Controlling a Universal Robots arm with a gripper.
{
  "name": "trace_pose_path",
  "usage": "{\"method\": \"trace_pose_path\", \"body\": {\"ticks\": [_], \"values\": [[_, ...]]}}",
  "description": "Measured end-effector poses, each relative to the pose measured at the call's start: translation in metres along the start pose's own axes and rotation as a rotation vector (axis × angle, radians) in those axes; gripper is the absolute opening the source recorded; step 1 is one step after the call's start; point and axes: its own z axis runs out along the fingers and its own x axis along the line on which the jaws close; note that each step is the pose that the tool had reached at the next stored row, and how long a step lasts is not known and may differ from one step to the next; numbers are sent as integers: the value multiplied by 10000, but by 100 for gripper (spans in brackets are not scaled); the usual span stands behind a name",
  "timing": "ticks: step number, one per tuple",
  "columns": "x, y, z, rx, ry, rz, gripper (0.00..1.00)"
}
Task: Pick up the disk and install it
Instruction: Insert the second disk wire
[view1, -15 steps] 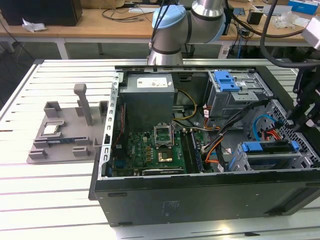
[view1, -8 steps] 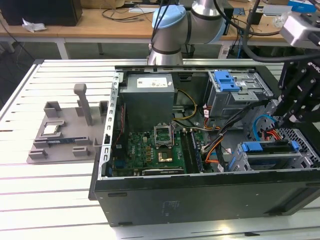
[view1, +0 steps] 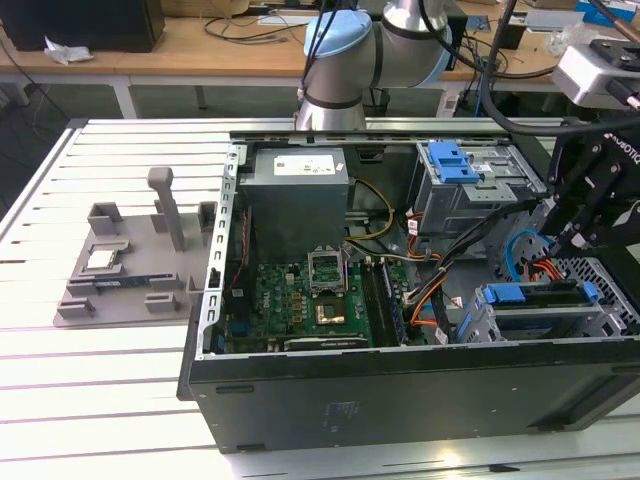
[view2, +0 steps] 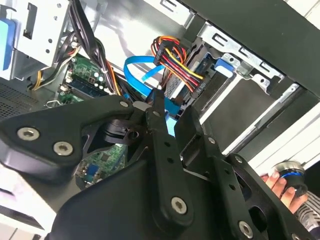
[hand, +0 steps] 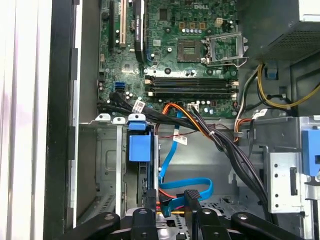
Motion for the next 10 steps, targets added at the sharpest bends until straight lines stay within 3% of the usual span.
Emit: {"method": "trace_pose_path", "body": {"ticks": [4,7,10], "values": [[0,0,1,0,0,-3,35],[0,0,1,-1,0,-4,22],[1,0,1,0,-1,-4,16]]}}
